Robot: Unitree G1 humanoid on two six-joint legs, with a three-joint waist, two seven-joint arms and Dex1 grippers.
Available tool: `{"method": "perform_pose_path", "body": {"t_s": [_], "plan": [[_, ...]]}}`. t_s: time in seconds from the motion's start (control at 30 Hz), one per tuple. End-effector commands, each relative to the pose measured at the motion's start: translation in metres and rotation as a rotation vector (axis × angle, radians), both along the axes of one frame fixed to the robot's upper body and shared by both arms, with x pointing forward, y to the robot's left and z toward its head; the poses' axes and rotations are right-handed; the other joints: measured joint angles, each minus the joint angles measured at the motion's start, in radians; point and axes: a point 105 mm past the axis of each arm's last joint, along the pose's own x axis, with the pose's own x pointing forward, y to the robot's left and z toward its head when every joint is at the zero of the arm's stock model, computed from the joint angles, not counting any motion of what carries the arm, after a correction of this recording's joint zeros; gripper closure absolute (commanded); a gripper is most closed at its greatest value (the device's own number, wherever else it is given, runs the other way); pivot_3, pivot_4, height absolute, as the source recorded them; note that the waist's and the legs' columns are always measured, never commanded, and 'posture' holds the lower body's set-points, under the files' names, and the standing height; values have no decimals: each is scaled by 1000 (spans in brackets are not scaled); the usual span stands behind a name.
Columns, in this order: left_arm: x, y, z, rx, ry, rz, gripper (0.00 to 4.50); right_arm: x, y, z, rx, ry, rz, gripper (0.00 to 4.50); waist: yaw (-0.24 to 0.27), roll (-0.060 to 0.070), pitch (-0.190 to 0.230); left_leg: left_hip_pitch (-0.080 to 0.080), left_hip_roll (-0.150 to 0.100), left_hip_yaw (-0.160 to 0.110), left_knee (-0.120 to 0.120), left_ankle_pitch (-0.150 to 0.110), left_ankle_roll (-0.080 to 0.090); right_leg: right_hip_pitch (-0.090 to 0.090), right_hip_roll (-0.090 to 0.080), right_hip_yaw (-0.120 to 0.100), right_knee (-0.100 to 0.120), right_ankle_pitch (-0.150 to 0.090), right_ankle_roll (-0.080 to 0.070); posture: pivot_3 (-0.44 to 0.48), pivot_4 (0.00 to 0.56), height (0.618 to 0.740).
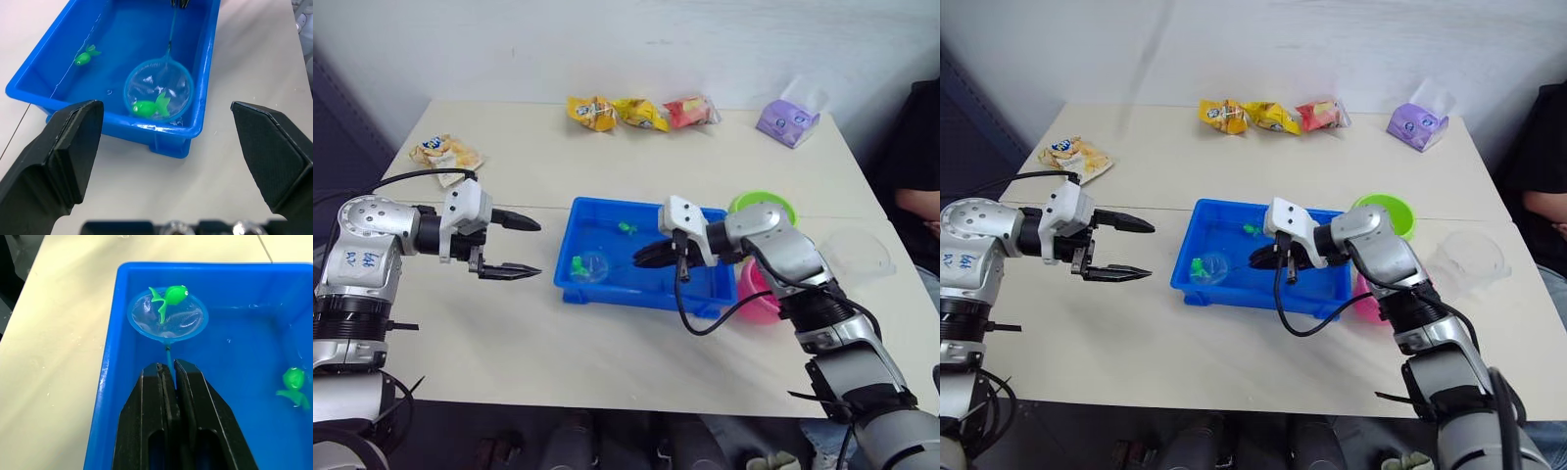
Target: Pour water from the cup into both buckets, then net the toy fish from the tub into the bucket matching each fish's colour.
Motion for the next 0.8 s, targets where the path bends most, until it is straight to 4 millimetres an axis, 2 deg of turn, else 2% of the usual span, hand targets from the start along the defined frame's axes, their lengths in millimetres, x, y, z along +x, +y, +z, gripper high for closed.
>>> {"method": "perform_pose_path", "body": {"t_s": [0.03, 0.2, 0.37, 0.53, 0.8], "plan": [[0, 0, 18, -67, -52, -2, 15, -9, -12, 16, 45, -81, 30, 4500, 2, 0, 0, 0, 0, 0, 0, 0, 0, 0, 0, 0, 0, 0, 0, 0, 150, 740], [-1, 0, 18, -110, -40, 2, 15, -13, -35, 20, 57, -141, -14, 4500, 1, 0, 0, -1, 0, 0, 0, 0, 0, 0, 0, 0, 0, 0, 0, 0, 150, 740], [0, -8, 15, -161, -30, -8, 15, -16, -54, 25, 79, -207, -82, 4500, -1, 0, 0, -1, 0, 0, 0, 0, 0, 0, 0, 0, 0, 0, 0, 0, 150, 740], [4, -24, 12, -215, -28, -28, 15, -22, -72, 30, 120, -230, -147, 4500, 3, 0, 0, -1, 0, 0, 1, 0, 0, 0, 0, 0, 0, 0, 0, 0, 150, 740], [7, -55, 15, -344, -47, -66, 15, -40, -110, 57, 207, -271, -289, 4500, 9, 0, 0, -1, 0, 0, 2, 0, 0, 1, 0, 0, 0, 0, 0, 0, 150, 740]]}}
